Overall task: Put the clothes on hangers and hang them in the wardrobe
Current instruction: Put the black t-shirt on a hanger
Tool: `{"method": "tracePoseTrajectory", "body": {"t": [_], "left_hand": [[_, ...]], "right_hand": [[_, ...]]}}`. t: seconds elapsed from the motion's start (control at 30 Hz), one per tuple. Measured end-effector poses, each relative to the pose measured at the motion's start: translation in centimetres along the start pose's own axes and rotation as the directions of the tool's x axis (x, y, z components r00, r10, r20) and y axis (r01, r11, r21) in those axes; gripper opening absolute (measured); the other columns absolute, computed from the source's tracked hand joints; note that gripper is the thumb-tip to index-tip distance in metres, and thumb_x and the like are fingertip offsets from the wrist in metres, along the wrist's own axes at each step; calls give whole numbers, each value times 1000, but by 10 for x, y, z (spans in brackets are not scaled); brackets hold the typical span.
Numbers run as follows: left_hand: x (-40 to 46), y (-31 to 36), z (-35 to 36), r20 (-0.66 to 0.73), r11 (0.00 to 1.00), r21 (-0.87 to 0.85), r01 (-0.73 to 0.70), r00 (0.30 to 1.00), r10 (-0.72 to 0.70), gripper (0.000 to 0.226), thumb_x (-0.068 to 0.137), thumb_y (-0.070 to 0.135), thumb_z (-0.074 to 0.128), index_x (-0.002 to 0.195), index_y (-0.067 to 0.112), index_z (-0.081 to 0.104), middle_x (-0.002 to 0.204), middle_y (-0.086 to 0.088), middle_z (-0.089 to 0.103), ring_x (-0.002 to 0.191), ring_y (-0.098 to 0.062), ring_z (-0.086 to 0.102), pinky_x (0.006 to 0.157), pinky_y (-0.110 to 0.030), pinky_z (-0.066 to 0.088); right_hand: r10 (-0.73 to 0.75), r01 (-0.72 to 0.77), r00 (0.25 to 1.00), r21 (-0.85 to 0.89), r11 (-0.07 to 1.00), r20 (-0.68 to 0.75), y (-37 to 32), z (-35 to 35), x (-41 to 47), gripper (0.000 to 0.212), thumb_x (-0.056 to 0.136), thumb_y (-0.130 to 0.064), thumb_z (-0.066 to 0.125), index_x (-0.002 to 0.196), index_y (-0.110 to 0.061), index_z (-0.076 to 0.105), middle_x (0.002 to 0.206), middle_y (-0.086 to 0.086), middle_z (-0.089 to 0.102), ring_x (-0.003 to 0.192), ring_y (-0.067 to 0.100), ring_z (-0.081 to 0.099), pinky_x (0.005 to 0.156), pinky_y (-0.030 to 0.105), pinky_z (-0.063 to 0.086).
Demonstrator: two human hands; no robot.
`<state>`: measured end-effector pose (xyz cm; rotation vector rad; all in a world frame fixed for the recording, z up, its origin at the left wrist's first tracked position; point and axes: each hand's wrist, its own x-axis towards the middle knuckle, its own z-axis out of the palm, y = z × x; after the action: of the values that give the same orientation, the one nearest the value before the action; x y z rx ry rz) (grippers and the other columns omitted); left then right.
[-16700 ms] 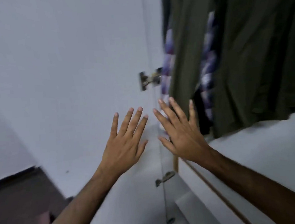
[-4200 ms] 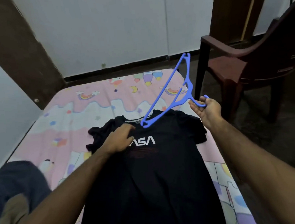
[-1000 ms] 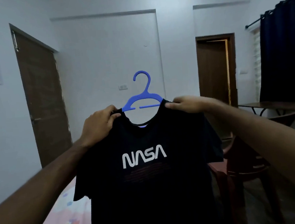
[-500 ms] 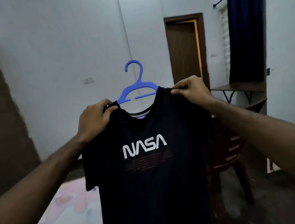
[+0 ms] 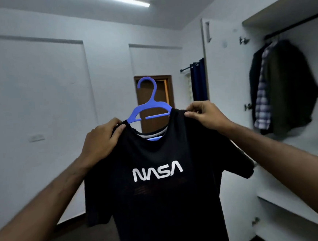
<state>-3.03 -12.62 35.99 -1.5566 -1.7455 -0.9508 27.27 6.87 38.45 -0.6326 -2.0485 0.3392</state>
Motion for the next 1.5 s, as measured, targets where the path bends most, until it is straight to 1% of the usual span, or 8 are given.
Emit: {"method": "tracePoseTrajectory", "body": {"t": [0.3,0.47,0.7,0.8,0.9,1.07,1.27,1.5], "left_hand": [[143,81,50,43,985,-73,-159,986,162,18,103,46,40,102,33,53,91,4,68,87,-29,65,69,-39,43],[191,145,119,49,959,-171,-226,970,238,19,101,47,45,102,31,56,86,1,69,86,-33,67,69,-39,43],[267,226,245,28,886,-316,-339,930,366,24,102,43,48,103,23,60,84,4,66,72,-16,56,62,-33,40],[315,243,310,46,833,-445,-330,920,389,38,95,64,41,84,32,60,74,10,65,69,-12,62,61,-35,49],[370,269,370,4,782,-508,-360,907,420,41,90,72,37,75,38,54,67,13,62,68,-11,61,67,-41,54],[427,328,424,-19,757,-509,-410,884,466,21,97,49,52,84,32,56,75,9,62,77,-20,61,66,-36,46],[486,402,508,-96,732,-508,-455,874,477,18,97,42,56,92,26,62,84,-1,71,83,-28,64,67,-36,43],[566,507,600,-147,704,-453,-547,824,547,21,97,42,55,89,23,55,74,1,63,70,-21,58,62,-35,42]], "right_hand": [[63,-96,987,-234,968,-146,40,-155,65,9,93,-37,68,85,-36,65,85,-18,69,87,7,62,93,47,52],[128,-208,960,-327,922,-250,99,-215,60,9,89,-44,67,90,-36,66,88,-17,70,89,8,65,90,49,54],[145,-307,917,-424,852,-372,197,-283,62,3,96,-20,69,96,-17,70,85,-10,66,73,-5,56,69,13,41],[140,-339,903,-471,815,-407,244,-305,82,7,97,-18,68,92,-22,65,82,-11,63,73,3,56,72,23,38],[152,-401,879,-528,749,-452,287,-328,111,11,100,-22,63,90,-26,60,82,-10,60,82,15,56,73,27,35],[111,-460,857,-650,604,-503,357,-361,147,11,104,-30,52,96,-23,56,100,-1,67,99,26,61,90,46,45],[76,-417,908,-875,245,-412,457,-410,168,18,106,-33,44,106,-17,51,113,7,67,105,33,61,82,41,37],[3,-491,869,-862,129,-494,584,-490,218,18,106,-30,42,107,-16,53,112,6,69,103,34,62,84,42,42]]}}
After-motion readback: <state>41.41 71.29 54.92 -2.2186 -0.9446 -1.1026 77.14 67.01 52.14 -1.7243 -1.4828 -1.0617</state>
